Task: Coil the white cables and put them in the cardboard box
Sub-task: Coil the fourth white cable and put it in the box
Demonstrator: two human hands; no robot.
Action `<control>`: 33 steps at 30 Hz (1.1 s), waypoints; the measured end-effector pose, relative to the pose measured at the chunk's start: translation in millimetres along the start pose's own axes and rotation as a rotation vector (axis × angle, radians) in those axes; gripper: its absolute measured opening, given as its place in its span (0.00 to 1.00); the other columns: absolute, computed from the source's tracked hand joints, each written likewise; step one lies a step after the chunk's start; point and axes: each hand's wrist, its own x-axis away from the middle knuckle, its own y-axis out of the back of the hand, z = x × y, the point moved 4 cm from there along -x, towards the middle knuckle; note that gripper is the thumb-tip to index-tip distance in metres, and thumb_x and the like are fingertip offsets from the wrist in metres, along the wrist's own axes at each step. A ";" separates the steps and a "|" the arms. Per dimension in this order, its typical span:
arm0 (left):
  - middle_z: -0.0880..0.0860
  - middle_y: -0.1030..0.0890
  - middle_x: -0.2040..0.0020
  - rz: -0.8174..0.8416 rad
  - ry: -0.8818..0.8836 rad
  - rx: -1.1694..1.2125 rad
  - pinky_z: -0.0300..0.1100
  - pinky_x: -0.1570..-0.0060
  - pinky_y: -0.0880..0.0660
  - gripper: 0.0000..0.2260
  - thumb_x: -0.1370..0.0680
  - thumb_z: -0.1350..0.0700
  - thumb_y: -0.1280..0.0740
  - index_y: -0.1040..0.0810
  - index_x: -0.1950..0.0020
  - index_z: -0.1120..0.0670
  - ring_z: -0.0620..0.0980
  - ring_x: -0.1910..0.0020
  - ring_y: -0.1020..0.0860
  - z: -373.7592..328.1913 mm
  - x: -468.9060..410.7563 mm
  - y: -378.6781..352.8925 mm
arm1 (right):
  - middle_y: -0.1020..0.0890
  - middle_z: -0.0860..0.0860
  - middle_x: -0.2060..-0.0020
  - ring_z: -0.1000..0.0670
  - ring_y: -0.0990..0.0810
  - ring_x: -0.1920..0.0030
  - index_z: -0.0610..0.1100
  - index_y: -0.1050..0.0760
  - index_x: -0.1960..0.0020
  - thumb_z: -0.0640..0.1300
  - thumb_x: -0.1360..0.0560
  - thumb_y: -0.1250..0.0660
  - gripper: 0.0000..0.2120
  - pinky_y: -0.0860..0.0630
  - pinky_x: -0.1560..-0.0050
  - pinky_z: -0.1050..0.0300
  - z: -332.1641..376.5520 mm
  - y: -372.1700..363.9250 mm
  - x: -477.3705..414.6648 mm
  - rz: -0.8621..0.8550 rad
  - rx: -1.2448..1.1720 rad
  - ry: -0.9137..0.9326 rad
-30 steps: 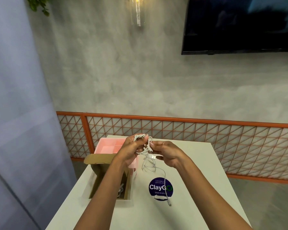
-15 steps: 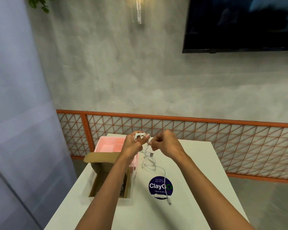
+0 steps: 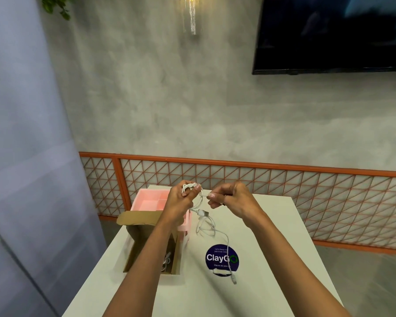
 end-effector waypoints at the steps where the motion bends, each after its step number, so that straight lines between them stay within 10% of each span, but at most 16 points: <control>1: 0.48 0.24 0.63 0.019 0.000 -0.012 0.41 0.62 0.30 0.06 0.24 0.53 0.32 0.24 0.51 0.55 0.47 0.61 0.27 -0.4 -0.1 -0.7 | 0.15 0.44 0.61 0.54 0.17 0.64 0.38 0.19 0.53 0.40 0.26 0.30 0.05 0.29 0.67 0.75 -1.3 2.6 0.3 0.005 -0.021 -0.012; 9: 0.49 0.22 0.60 0.072 0.011 -0.098 0.35 0.65 0.30 0.08 0.23 0.52 0.33 0.26 0.50 0.56 0.43 0.64 0.27 -1.9 -1.6 -7.8 | 0.27 0.52 0.51 0.53 0.29 0.49 0.50 0.17 0.56 0.46 0.28 0.28 0.03 0.31 0.46 0.57 -19.7 17.5 -9.3 -0.138 0.384 0.089; 14: 0.50 0.22 0.59 0.078 0.093 0.066 0.38 0.62 0.28 0.08 0.25 0.56 0.30 0.26 0.51 0.55 0.46 0.59 0.25 4.3 -1.3 -15.6 | 0.26 0.46 0.58 0.51 0.23 0.62 0.41 0.17 0.55 0.40 0.27 0.29 0.04 0.29 0.64 0.71 -30.8 14.8 -14.0 -0.220 0.312 0.145; 24: 0.53 0.21 0.61 -0.109 0.086 0.094 0.39 0.60 0.26 0.10 0.29 0.68 0.28 0.24 0.53 0.57 0.48 0.61 0.23 11.8 1.1 -17.0 | 0.16 0.46 0.59 0.55 0.19 0.61 0.37 0.18 0.50 0.35 0.26 0.31 0.06 0.24 0.57 0.72 -51.1 -13.9 -5.7 -0.397 0.085 0.114; 33: 0.53 0.21 0.61 -0.107 0.078 0.141 0.39 0.63 0.24 0.09 0.27 0.68 0.30 0.25 0.54 0.55 0.49 0.62 0.22 17.8 -2.9 -14.2 | 0.15 0.47 0.52 0.57 0.18 0.56 0.41 0.19 0.43 0.44 0.26 0.30 0.13 0.28 0.60 0.76 -49.5 -30.2 -7.6 -0.118 0.019 0.080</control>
